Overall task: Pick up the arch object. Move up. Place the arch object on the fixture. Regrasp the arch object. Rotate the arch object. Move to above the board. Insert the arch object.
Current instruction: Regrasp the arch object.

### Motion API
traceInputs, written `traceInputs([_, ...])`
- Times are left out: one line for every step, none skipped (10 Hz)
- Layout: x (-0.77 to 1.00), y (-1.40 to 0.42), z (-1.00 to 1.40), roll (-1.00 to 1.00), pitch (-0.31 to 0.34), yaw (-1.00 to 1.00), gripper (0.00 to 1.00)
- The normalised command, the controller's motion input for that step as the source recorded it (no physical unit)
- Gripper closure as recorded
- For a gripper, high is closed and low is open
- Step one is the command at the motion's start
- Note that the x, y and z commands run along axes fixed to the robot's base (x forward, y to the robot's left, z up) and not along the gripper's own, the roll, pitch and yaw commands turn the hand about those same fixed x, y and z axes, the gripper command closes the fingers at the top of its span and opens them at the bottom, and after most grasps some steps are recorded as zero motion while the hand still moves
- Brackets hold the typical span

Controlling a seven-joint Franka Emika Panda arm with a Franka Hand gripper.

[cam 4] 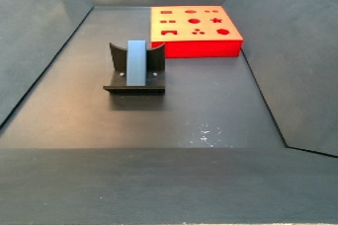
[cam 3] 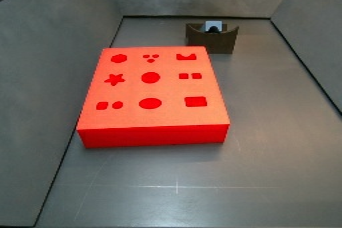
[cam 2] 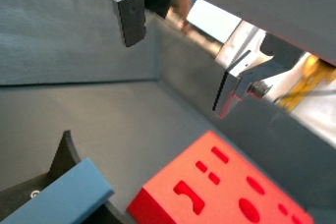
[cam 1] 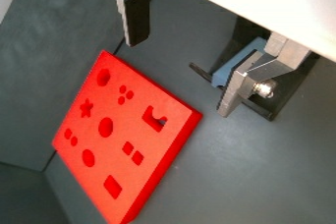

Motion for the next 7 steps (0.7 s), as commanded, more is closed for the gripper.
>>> traceInputs([-0.04, -0.12, 0.05, 1.0, 0.037, 0.02, 0.0])
traceInputs([-0.02, -0.05, 0.05, 1.0, 0.04, 0.02, 0.0])
traceInputs([-0.02, -0.04, 0.02, 1.0, 0.038, 0.02, 0.0])
traceInputs([-0.02, -0.04, 0.02, 1.0, 0.035, 0.02, 0.0])
traceInputs([-0.04, -0.03, 0.02, 1.0, 0.029, 0.02, 0.0])
traceInputs([-0.04, -0.03, 0.01, 1.0, 0.023, 0.02, 0.0])
traceInputs([-0.04, -0.03, 0.0, 1.0, 0.018, 0.02, 0.0])
